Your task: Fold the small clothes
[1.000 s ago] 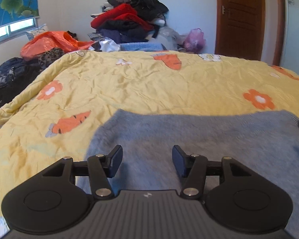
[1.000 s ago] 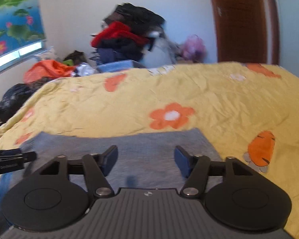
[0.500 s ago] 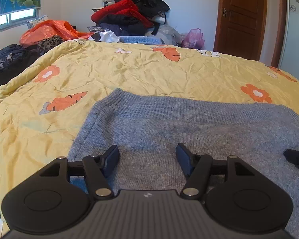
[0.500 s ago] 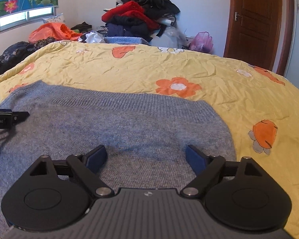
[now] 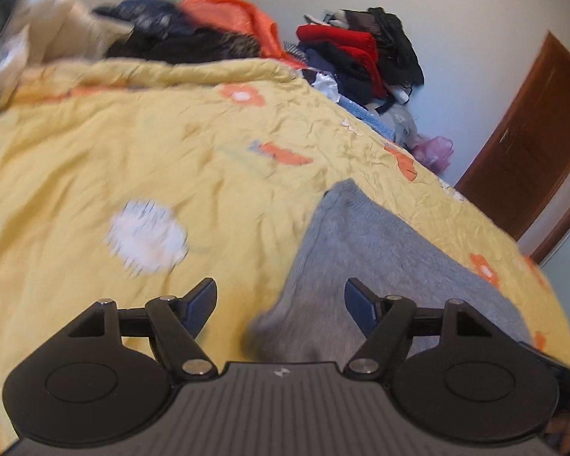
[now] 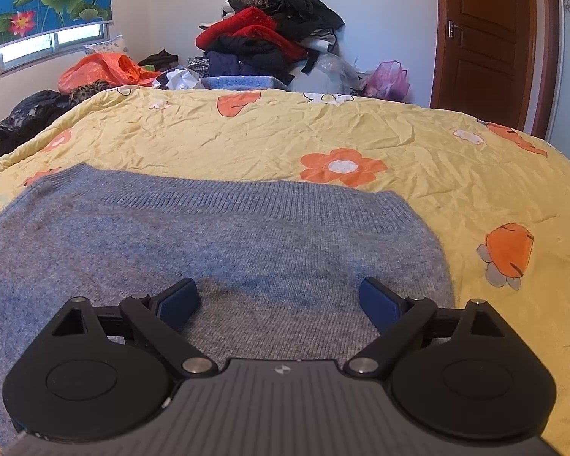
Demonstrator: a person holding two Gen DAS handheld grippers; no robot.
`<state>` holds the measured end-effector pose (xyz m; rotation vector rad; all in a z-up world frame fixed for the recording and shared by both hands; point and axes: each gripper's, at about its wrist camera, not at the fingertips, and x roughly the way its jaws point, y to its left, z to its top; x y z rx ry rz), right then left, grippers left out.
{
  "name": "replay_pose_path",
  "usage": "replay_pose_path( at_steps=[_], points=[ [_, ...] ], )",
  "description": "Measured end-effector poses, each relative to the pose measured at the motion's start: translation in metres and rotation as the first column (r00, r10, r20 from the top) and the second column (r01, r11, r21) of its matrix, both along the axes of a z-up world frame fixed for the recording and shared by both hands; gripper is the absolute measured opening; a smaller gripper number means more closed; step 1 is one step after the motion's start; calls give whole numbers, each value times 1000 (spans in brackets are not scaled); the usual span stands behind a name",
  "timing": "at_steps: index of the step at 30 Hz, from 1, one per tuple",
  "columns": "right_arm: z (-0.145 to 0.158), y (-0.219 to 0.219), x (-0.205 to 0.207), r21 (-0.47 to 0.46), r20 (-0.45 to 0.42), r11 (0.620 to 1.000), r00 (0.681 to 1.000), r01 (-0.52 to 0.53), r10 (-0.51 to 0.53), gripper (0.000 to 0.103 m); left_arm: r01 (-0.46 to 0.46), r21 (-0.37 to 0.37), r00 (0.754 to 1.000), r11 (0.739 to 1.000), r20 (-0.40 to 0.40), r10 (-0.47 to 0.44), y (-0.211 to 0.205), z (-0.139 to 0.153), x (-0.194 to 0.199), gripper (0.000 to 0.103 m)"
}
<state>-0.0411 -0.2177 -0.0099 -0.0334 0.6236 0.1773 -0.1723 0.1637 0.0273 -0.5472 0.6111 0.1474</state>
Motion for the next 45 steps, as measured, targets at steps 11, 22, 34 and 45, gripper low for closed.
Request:
replay_pose_path(
  at_steps=[11, 22, 34, 45],
  points=[
    [1, -1, -2, 16, 2, 1000, 1000, -4, 4, 95, 32, -526, 999, 850, -2, -39, 14, -42, 7, 88],
    [1, -1, -2, 25, 1, 1000, 1000, -10, 10, 98, -12, -424, 1000, 906, 20, 23, -9, -39, 40, 87],
    [20, 15, 6, 3, -42, 1000, 999, -1, 1, 99, -68, -375, 996, 924, -76, 43, -10, -49, 45, 7],
    [63, 107, 75, 526, -357, 810, 798, -258, 486, 97, 264, 332, 949, 906, 82, -306, -114, 0, 26, 6]
  ],
)
